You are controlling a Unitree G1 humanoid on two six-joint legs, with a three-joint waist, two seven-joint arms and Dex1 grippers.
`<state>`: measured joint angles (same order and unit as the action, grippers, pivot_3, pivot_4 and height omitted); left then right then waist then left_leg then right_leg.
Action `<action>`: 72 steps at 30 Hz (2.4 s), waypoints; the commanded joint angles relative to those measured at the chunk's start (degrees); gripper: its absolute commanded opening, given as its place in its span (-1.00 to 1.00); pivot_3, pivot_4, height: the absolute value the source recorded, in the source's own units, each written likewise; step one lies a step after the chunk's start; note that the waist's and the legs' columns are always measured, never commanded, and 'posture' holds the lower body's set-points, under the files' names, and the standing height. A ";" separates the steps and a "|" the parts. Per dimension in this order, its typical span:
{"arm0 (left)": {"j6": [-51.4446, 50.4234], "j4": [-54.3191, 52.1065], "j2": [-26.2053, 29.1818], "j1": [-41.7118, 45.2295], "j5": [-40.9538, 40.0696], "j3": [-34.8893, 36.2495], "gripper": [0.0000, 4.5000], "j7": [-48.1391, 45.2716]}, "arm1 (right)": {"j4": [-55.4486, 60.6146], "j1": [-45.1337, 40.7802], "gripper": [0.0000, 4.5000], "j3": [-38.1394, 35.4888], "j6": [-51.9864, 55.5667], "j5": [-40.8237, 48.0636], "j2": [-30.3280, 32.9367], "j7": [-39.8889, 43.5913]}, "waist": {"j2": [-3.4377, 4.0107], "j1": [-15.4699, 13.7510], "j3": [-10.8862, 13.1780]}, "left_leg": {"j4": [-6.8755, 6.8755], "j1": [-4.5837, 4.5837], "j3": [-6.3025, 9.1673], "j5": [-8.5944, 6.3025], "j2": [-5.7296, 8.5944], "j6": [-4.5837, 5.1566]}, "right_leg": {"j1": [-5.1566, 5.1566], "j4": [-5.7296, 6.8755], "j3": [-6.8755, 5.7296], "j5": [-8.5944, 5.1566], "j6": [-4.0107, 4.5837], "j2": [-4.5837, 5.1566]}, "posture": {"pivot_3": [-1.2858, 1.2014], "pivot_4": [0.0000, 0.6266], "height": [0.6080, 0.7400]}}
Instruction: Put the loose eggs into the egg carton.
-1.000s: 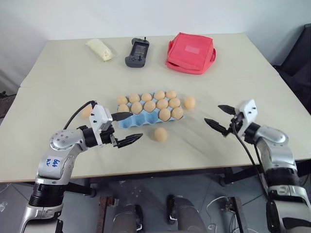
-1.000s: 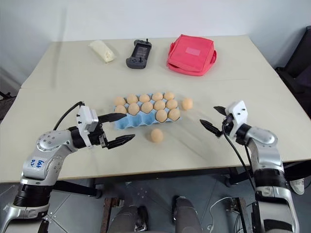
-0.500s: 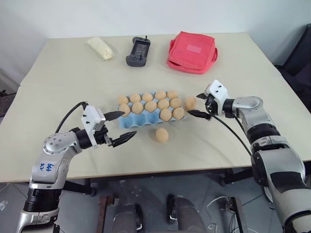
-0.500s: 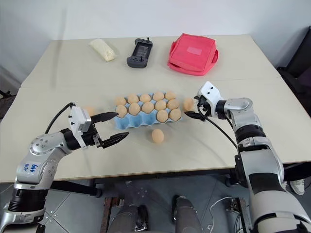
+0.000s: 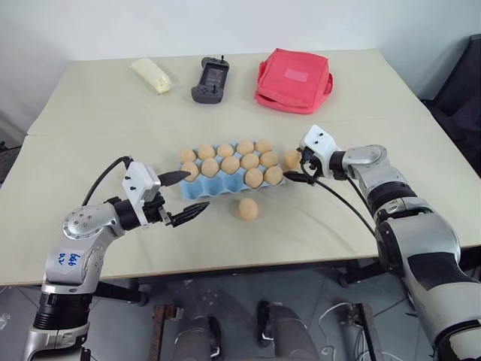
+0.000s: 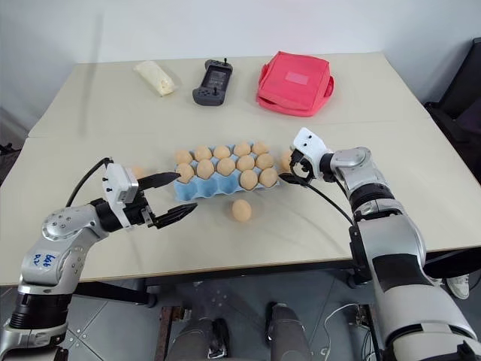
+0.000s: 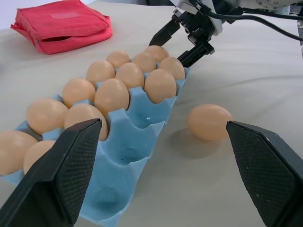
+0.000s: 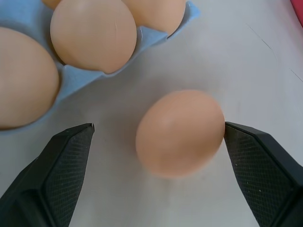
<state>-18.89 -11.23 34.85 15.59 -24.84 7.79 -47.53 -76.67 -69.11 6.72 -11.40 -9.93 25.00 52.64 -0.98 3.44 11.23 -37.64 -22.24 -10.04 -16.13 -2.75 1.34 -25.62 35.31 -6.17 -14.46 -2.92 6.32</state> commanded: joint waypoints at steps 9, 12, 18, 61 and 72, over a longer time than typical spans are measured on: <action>-0.25 -2.96 0.56 0.63 -0.88 1.16 1.00 0.47 | 0.77 -0.31 -0.04 -2.16 -2.95 0.51 -0.46 3.25 | 0.01 0.00 0.00 | 0.01 0.00 0.00 0.00 0.01 0.00 | 0.00 0.00 0.00 0.00 0.00 0.00 | 0.03 -0.52 1.00; -0.44 -3.57 0.63 -0.06 -0.96 1.36 1.00 0.76 | 1.20 0.18 -0.31 -1.99 -3.88 0.32 0.62 3.42 | 0.01 0.00 0.00 | 0.01 0.00 0.00 -0.01 0.00 -0.02 | 0.00 0.00 0.00 0.00 0.00 0.00 | 0.03 -0.52 1.00; -1.13 -4.22 2.00 -2.12 -1.50 3.30 1.00 0.39 | 3.96 0.34 -0.31 -4.32 -5.68 3.74 4.82 11.06 | 0.02 -0.08 0.01 | 0.04 -0.01 0.00 -0.13 0.02 -0.22 | 0.00 -0.07 -0.01 0.00 0.00 0.00 | 0.03 -0.52 1.00; 2.11 -0.63 2.10 -7.30 -0.71 3.63 1.00 -0.78 | 72.12 40.52 0.99 -13.02 24.63 26.61 9.07 14.73 | 0.00 -1.71 0.00 | 0.39 -0.09 0.06 -0.22 0.06 -0.29 | -0.14 -0.32 -0.27 -0.03 0.05 0.11 | 0.03 -0.52 1.00; 7.03 5.70 0.58 -1.63 3.05 -1.01 1.00 -1.95 | 69.01 53.43 0.99 -18.99 20.97 28.71 14.32 12.06 | 0.00 -1.78 0.01 | 0.32 0.08 0.02 -0.30 0.00 -0.02 | 0.01 -0.29 -0.20 0.00 0.09 -0.02 | 0.03 -0.52 1.00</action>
<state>-13.52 -5.64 35.04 13.20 -22.23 6.24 -49.37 -8.47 -16.04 -11.50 10.03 17.60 38.70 64.86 -0.97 1.66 11.24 -37.32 -22.15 -10.01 -16.43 -2.75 1.32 -25.61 35.02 -6.36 -14.46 -2.83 6.29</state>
